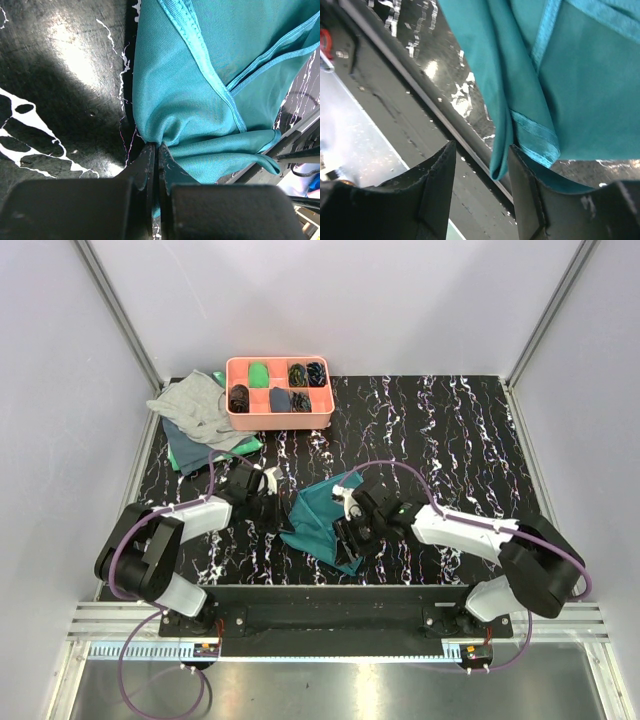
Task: Fold the napkin, place the utensils inside, and roll it up
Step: Roll the napkin with the utensil
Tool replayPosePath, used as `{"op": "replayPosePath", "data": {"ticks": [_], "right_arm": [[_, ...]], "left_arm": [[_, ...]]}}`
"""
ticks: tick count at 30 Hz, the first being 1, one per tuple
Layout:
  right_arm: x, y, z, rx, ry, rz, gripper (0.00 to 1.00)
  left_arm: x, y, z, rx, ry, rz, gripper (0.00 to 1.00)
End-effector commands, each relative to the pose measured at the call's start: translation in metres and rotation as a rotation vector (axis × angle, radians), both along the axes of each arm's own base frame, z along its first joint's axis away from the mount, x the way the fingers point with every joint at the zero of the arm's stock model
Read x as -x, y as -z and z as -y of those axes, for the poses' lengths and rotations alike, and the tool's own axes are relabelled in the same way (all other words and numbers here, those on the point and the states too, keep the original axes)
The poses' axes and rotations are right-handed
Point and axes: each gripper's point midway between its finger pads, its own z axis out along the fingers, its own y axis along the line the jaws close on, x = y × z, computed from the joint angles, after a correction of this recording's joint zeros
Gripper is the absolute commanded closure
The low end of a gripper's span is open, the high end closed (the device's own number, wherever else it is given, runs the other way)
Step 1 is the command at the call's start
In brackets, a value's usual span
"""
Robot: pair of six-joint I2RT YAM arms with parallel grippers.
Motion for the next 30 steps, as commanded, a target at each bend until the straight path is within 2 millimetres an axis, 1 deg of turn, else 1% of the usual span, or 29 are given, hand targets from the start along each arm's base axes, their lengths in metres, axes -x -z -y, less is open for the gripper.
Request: {"op": "replayPosePath", "data": {"ticks": [1,6,8,9,11,12,15,17,20,25,26,28,29,30], "right_arm": [[0.000,0.010,0.008,0.071,0.040,0.013,0.46],[0.012,0.023,0.013,0.103,0.023,-0.047,0.55],[0.012,0.024,0.016,0.116,0.032,-0.045,0.61],[0.011,0.025,0.018,0.125,0.038,-0.039,0.67],[0.011,0.028,0.020,0.144,0.034,-0.042,0.73],[0.010,0.028,0.019,0.145,0.035,-0.040,0.77],[0.007,0.025,0.016,0.147,0.033,-0.039,0.83],[0.006,0.022,0.015,0.149,0.031,-0.041,0.83],[0.005,0.024,0.019,0.171,0.028,-0.045,0.83],[0.006,0.039,0.032,0.221,0.046,-0.082,0.83],[0.002,0.042,0.037,0.230,0.067,-0.088,0.83],[0.000,0.044,0.038,0.238,0.075,-0.098,0.84],[-0.006,0.045,0.040,0.254,0.100,-0.084,0.83],[-0.007,0.044,0.040,0.260,0.102,-0.084,0.83]], "left_arm": [[-0.008,-0.006,0.002,-0.003,0.015,0.032,1.00],[-0.008,-0.006,0.002,-0.003,0.014,0.032,1.00],[-0.008,-0.006,0.002,-0.005,0.017,0.033,1.00],[-0.007,-0.006,0.002,-0.006,0.018,0.032,1.00],[-0.008,-0.007,0.002,-0.006,0.017,0.035,1.00],[-0.007,-0.006,0.001,-0.008,0.018,0.032,1.00],[-0.008,-0.007,0.001,-0.014,0.020,0.041,1.00],[-0.008,-0.006,-0.001,-0.022,0.018,0.041,1.00],[-0.008,-0.006,-0.002,-0.029,0.020,0.041,1.00],[-0.008,-0.004,-0.003,-0.041,0.021,0.040,1.00],[-0.008,-0.004,-0.004,-0.043,0.018,0.039,1.00],[-0.008,-0.004,-0.003,-0.044,0.019,0.040,1.00],[-0.008,-0.004,-0.003,-0.041,0.019,0.039,1.00],[-0.008,-0.004,-0.003,-0.040,0.020,0.037,1.00]]}}
